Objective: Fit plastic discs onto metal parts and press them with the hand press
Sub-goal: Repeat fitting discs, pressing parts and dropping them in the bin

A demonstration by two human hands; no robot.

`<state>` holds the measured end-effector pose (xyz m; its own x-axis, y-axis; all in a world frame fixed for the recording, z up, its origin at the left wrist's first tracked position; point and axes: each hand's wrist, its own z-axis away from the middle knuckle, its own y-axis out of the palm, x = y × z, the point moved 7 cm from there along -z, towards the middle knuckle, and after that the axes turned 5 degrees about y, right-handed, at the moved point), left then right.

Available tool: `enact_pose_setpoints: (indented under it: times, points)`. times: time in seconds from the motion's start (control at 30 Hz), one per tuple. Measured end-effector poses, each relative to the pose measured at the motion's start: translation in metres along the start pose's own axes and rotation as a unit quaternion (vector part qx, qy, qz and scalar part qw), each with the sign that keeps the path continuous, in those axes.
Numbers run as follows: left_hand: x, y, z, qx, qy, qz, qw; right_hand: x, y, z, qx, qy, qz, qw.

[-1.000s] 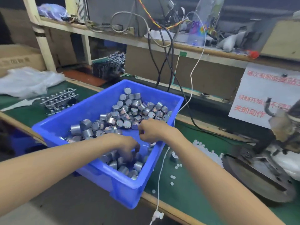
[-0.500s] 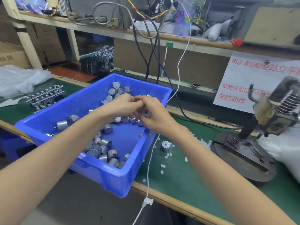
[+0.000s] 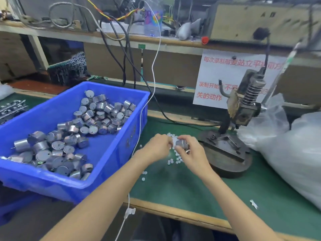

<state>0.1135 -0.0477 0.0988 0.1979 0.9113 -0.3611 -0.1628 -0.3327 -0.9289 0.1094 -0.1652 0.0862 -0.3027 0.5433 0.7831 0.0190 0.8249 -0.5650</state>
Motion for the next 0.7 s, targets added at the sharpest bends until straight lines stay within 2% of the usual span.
enact_pose_setpoints:
  times: [0.1,0.13,0.23,0.33,0.4,0.47,0.53,0.6,0.7]
  points:
    - [0.026,0.026,0.003,-0.005,0.03,-0.21,0.977,-0.031,0.0,0.026,-0.009,0.03,-0.042,0.999]
    - [0.035,0.031,0.003,-0.02,0.028,-0.235,0.971,-0.04,0.001,0.034,-0.01,0.051,-0.072,0.996]
    - [0.057,0.037,0.004,-0.081,-0.007,-0.155,0.985,-0.06,0.007,0.048,-0.012,0.118,-0.133,0.984]
    - [0.066,0.038,0.005,-0.127,-0.02,-0.072,0.989,-0.066,0.01,0.05,-0.02,0.128,-0.149,0.98]
    - [0.068,0.04,0.006,-0.135,-0.02,-0.074,0.988,-0.068,0.011,0.049,-0.013,0.131,-0.174,0.976]
    - [0.06,0.043,0.006,-0.152,0.006,-0.099,0.983,-0.072,0.011,0.049,-0.013,0.136,-0.204,0.969]
    - [0.038,0.046,0.009,-0.182,0.06,-0.055,0.98,-0.076,0.007,0.048,-0.024,0.138,-0.235,0.962]
    - [0.009,0.059,0.011,-0.165,0.103,0.054,0.979,-0.081,0.001,0.047,-0.034,0.135,-0.247,0.959]
    - [-0.012,0.083,0.012,-0.131,0.097,0.146,0.976,-0.088,-0.005,0.047,-0.033,0.129,-0.224,0.965]
